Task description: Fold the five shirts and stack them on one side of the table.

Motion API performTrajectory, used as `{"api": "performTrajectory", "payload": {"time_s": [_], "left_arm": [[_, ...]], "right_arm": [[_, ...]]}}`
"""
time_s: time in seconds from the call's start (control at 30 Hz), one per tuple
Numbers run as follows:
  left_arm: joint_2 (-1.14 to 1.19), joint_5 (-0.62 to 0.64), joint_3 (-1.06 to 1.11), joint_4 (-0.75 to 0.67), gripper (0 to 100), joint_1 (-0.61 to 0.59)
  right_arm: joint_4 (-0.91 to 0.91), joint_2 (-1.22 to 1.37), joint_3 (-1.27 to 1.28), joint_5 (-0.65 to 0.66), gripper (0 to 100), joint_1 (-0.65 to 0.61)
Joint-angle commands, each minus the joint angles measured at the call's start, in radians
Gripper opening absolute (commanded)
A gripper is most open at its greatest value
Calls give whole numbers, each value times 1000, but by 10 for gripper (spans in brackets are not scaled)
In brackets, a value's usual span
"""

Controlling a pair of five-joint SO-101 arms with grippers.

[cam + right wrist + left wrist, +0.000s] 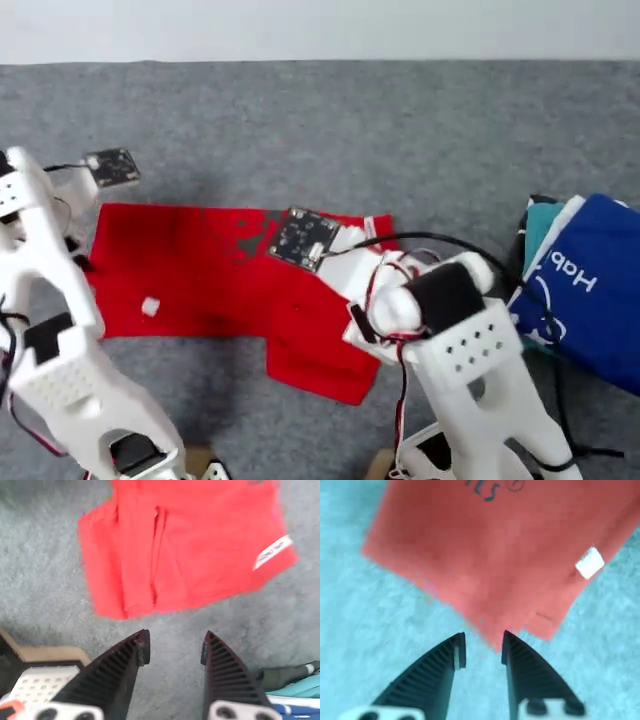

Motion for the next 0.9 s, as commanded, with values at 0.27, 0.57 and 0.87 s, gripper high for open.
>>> {"api": "performTrajectory", "payload": {"time_s": [0.27, 0.57, 0.87], "left_arm": [[-195, 15, -7, -23, 10, -35], [-203, 437, -25, -84, 5, -115], [-201, 644, -136, -84, 5, -250]], "right_arm": [[-303, 255, -9, -20, 9, 4], [-400, 593, -115, -146, 18, -51], [-311, 900, -423, -229, 50, -96]]}}
